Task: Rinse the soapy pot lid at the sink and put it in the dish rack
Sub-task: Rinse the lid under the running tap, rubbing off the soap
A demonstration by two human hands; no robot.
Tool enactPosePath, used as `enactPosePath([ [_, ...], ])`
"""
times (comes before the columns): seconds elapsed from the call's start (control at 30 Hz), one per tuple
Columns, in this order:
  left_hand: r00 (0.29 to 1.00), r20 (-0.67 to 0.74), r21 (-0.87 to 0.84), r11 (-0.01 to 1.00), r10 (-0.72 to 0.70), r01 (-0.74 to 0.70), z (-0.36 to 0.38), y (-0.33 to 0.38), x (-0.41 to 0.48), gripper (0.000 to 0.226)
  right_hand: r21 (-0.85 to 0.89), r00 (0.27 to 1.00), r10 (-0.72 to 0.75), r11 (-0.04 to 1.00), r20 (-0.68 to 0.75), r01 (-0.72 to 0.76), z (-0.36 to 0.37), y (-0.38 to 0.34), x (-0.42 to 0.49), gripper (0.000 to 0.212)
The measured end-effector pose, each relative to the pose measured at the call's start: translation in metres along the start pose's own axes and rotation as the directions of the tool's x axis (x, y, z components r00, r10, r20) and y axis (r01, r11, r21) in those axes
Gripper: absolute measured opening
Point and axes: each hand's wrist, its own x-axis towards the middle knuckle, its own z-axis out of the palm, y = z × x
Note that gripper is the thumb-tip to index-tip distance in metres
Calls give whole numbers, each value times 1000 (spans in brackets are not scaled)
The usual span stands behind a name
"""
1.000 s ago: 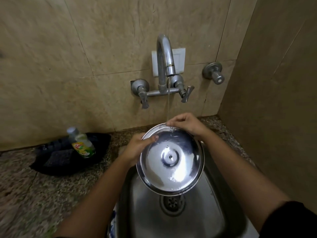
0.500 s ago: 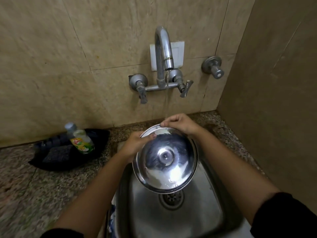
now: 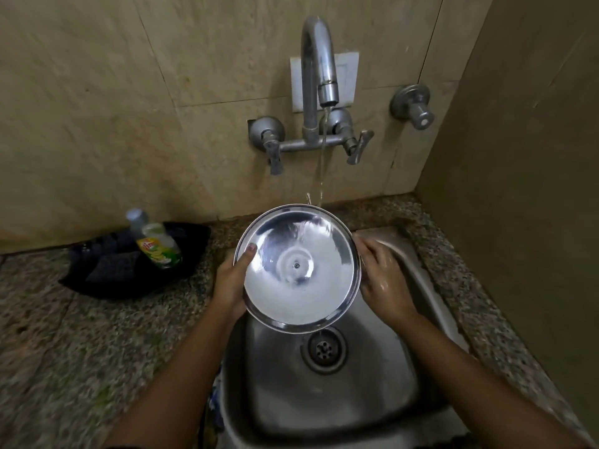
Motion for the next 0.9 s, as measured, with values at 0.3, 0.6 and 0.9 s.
enactPosePath([
  [0.3, 910, 80, 223, 897, -407, 382, -5, -6, 4, 31, 132, 873, -442, 897, 209, 422, -29, 2, 12, 23],
  [0.6, 926, 143, 3, 936, -349, 352, 4, -52, -22, 73, 718, 802, 324, 362, 502, -595, -18, 3, 13, 25],
  [0.9, 998, -62, 157, 988, 28, -18, 29, -33, -11, 32, 621, 750, 596, 480, 287, -619, 24, 5, 35, 18],
])
